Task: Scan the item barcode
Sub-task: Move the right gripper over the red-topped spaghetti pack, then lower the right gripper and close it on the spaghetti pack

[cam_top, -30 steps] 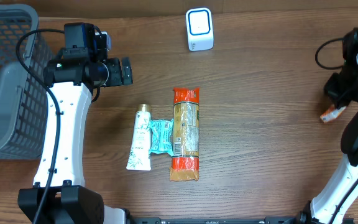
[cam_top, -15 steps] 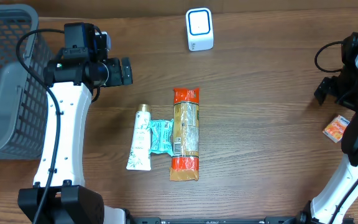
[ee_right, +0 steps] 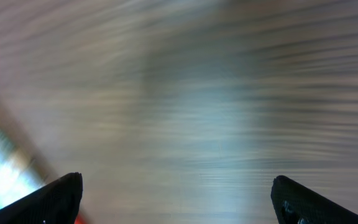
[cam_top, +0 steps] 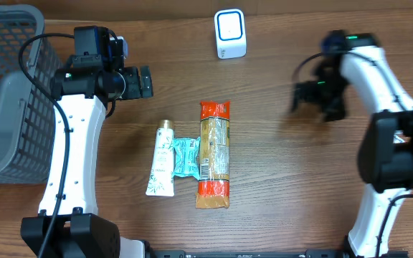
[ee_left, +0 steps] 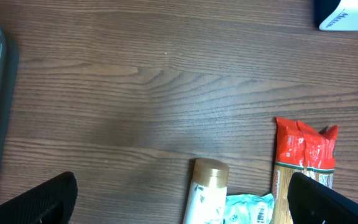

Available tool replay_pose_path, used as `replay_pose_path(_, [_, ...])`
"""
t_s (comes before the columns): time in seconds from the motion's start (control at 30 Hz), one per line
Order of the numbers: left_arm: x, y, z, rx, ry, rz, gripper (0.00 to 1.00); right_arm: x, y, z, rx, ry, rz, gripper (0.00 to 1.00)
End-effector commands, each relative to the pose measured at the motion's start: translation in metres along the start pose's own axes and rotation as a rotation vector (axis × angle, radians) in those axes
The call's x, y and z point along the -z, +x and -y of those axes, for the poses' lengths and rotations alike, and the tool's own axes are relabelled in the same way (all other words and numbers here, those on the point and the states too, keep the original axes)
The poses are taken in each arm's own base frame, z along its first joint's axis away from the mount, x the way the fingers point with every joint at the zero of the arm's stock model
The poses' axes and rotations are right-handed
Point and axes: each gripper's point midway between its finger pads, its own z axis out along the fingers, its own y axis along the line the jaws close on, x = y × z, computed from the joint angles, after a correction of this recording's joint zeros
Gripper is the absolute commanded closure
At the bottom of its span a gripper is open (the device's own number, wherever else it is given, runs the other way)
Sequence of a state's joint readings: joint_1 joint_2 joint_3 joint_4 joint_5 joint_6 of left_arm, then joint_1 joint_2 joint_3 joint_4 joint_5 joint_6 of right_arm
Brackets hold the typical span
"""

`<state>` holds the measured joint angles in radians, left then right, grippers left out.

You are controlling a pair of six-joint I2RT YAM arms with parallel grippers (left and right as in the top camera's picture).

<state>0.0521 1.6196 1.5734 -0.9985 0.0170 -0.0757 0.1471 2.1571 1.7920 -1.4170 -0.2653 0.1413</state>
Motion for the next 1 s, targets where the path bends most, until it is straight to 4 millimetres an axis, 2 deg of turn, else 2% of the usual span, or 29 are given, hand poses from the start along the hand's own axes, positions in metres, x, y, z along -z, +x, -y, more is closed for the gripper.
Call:
replay_pose_path(0.0, [0.004,-0.005,0.005,0.002,0.003,0.02,0.0,-0.006,0.024,-0.057,0.195,-0.121,-0.059,0.01])
replay_pose_path(0.07, [0.004,-0.005,0.005,0.002,0.003,0.02,0.0,-0.016,0.041,-0.081,0.267,-0.102,-0.091,0.01])
replay_pose_path(0.2, [0.004,-0.005,0.005,0.002,0.003,0.02,0.0,-0.032,0.068,-0.118,0.384,-0.076,-0.125,0.0])
replay_pose_path(0.3, [0.004,-0.005,0.005,0.002,0.003,0.02,0.0,-0.041,0.079,-0.141,0.428,-0.065,-0.117,0.0])
replay_pose_path(0.4, [0.004,-0.005,0.005,0.002,0.003,0.02,0.0,-0.051,0.081,-0.159,0.429,-0.044,-0.073,0.0])
replay_pose_path(0.57, [0.004,-0.005,0.005,0.002,0.003,0.02,0.0,-0.059,0.064,-0.169,0.354,0.066,0.068,0.0])
replay_pose_path(0.67, [0.004,-0.005,0.005,0.002,0.003,0.02,0.0,-0.061,0.055,-0.18,0.318,0.066,0.136,0.0])
replay_pose_path(0.8, [0.004,-0.005,0.005,0.002,0.003,0.02,0.0,-0.063,0.053,-0.194,0.31,0.035,0.169,0.0])
replay_pose_path(0.97, [0.004,-0.005,0.005,0.002,0.003,0.02,0.0,-0.067,0.055,-0.192,0.265,0.04,0.163,0.0])
